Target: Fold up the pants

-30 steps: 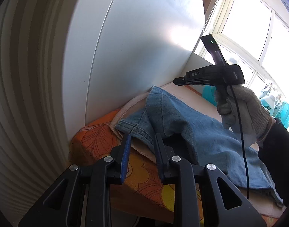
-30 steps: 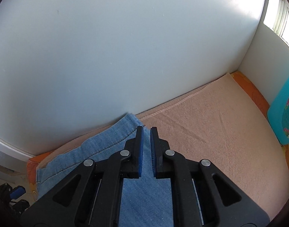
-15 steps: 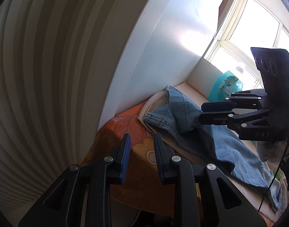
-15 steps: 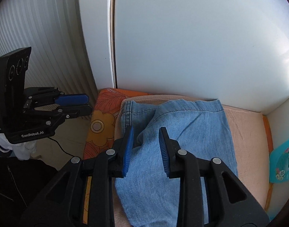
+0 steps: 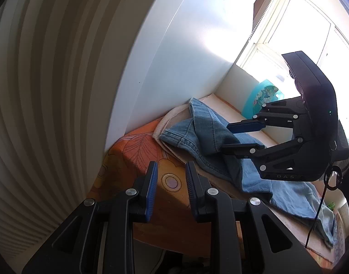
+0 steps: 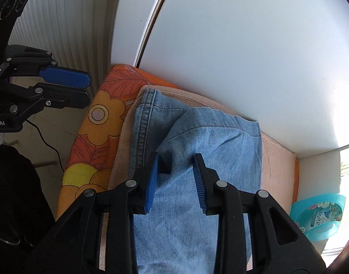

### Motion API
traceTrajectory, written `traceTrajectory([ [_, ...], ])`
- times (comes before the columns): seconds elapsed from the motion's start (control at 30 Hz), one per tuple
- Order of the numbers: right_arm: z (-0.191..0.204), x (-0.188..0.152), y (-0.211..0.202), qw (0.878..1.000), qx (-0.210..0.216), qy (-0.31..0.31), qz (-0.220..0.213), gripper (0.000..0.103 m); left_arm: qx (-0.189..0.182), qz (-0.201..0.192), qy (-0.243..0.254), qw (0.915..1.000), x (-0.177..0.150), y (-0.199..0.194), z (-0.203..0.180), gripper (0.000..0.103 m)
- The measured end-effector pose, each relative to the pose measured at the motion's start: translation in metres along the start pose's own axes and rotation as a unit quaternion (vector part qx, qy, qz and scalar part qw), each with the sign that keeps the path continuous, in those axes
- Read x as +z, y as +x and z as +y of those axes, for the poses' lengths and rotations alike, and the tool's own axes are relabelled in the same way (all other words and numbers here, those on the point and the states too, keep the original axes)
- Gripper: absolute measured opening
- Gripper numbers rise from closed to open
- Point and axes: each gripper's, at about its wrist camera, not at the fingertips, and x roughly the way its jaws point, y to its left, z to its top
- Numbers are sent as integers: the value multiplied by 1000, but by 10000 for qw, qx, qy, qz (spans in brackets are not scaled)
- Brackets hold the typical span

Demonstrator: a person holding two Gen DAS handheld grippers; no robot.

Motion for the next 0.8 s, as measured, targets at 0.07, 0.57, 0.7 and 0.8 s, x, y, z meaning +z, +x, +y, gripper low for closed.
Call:
traceTrajectory([
  [0.07,2,2,-10,9997,21,-148,-193,43,11,-1,-28,10000,0,0,2,23],
  [0.57,-20,-11,31,9979,354,490,221,22,45,61,-146,9999,-4,-7,16,23],
  [0.7,-63,-16,15,9650,1326,2229,-389,15,-8,62,-177,9998,-4,-6,15,23],
  [0.8,-95,-27,2,9082,2098,3480,-1004,15,-37,37,-194,9998,-5,-9,17,23],
])
